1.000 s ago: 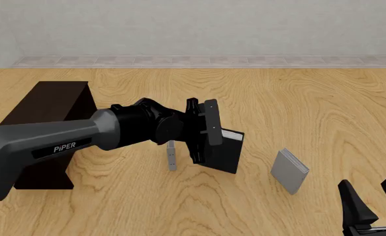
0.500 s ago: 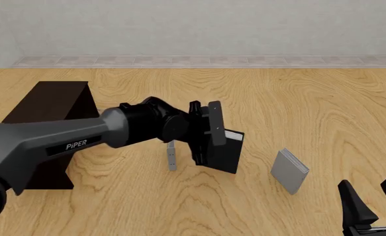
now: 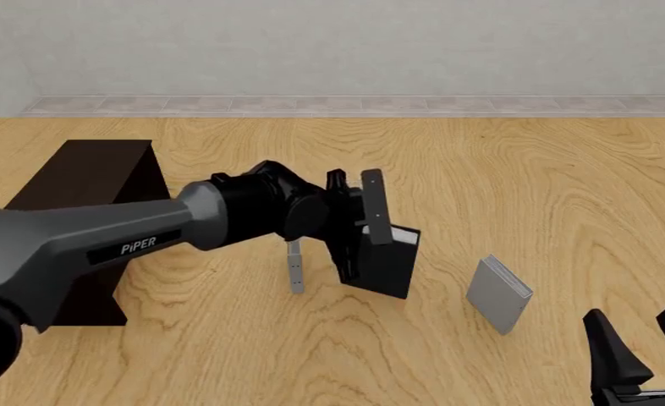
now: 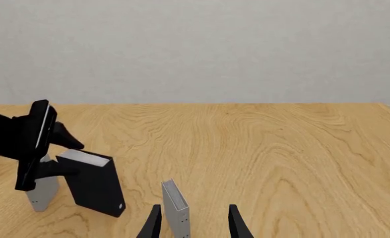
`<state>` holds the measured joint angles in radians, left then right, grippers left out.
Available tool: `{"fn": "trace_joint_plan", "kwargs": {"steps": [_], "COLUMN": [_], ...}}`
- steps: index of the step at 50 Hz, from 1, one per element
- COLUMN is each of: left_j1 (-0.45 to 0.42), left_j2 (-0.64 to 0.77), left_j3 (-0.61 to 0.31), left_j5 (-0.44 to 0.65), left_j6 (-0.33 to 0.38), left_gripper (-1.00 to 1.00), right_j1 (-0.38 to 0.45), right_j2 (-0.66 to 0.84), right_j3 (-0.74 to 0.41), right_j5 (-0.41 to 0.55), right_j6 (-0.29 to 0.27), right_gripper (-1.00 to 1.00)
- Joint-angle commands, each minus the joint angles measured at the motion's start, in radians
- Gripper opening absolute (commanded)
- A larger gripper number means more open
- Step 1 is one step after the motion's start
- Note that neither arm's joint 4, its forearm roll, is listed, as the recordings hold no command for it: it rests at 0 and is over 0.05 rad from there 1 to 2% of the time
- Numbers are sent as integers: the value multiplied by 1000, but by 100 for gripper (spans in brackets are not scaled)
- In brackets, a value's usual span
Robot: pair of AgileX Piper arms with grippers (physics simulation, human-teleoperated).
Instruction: Pick up the book in the middle and place it on the cabinet shelf.
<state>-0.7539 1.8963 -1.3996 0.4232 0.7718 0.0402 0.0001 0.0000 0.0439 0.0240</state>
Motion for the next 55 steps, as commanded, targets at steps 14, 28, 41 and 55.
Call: {"fn": "trace_joint_plan", "kwargs": {"steps": [14, 28, 41, 55], "left_j1": [-38, -102, -74, 5], "left_j2": [-21, -146, -222, -353], "left_j3": [34, -13, 19, 127], "left_j5": [68, 141, 115, 8], "left_j6": [14, -6, 46, 117], "left_gripper": [-100, -100, -100, -100], "right_j1": [-4, -5, -4, 1], "right_j2": [0, 0, 0, 0], "right_j3": [0, 0, 0, 0], "right_j5": [3, 4, 4, 7], "right_j6": [3, 2, 6, 9], "right_gripper": [100, 100, 100, 100]}}
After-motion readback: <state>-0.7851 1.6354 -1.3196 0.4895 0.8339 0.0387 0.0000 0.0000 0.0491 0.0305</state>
